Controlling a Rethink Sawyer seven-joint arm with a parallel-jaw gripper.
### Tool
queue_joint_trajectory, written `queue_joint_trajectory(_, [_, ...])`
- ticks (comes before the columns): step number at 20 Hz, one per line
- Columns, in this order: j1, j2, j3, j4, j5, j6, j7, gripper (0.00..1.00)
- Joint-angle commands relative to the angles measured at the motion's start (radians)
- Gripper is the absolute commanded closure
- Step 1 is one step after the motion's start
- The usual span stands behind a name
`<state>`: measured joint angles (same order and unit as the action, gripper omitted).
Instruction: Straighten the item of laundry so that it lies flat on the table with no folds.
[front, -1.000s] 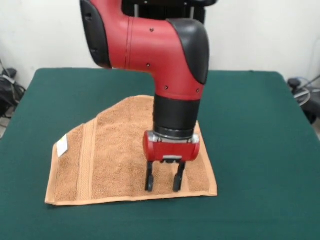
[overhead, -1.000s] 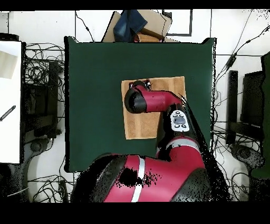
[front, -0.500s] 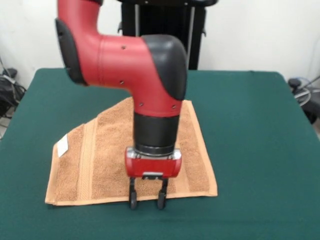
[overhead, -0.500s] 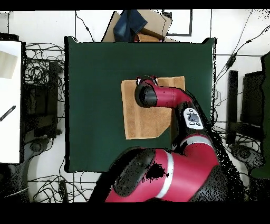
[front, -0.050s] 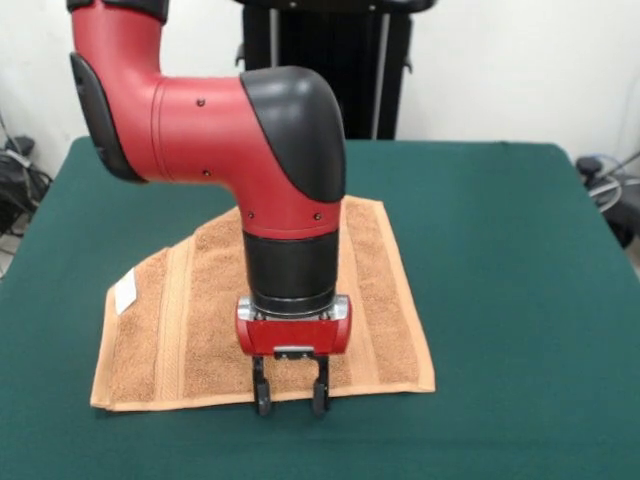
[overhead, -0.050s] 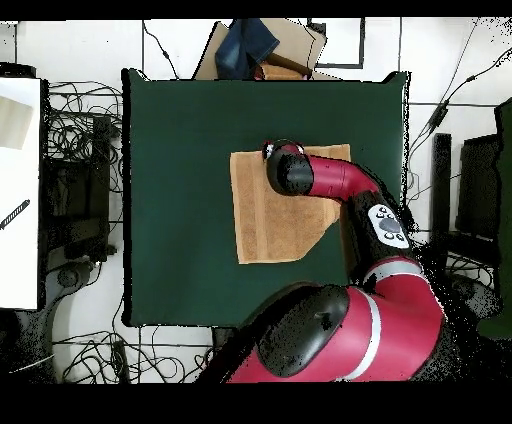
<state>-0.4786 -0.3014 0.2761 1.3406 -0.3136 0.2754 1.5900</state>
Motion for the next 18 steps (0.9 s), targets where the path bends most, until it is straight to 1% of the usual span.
queue_joint_trajectory(1, [0.027, -0.061, 0.079, 0.06, -0.064, 0.178, -0.115, 0.0])
queue_joint_trajectory(5, [0.049, -0.128, 0.061, 0.083, -0.06, 0.22, -0.098, 0.0])
queue_joint_trajectory(8, [0.063, -0.168, 0.049, 0.097, -0.08, 0.213, -0.093, 0.0])
queue_joint_trajectory(10, [0.061, -0.17, 0.051, 0.101, -0.081, 0.225, -0.089, 0.0])
queue_joint_trajectory(11, [0.054, -0.157, 0.059, 0.095, -0.079, 0.239, -0.096, 0.0])
queue_joint_trajectory(13, [0.043, -0.149, 0.071, 0.103, -0.09, 0.22, -0.103, 0.0])
queue_joint_trajectory(18, [0.047, -0.138, 0.071, 0.104, -0.101, 0.202, -0.091, 0.0])
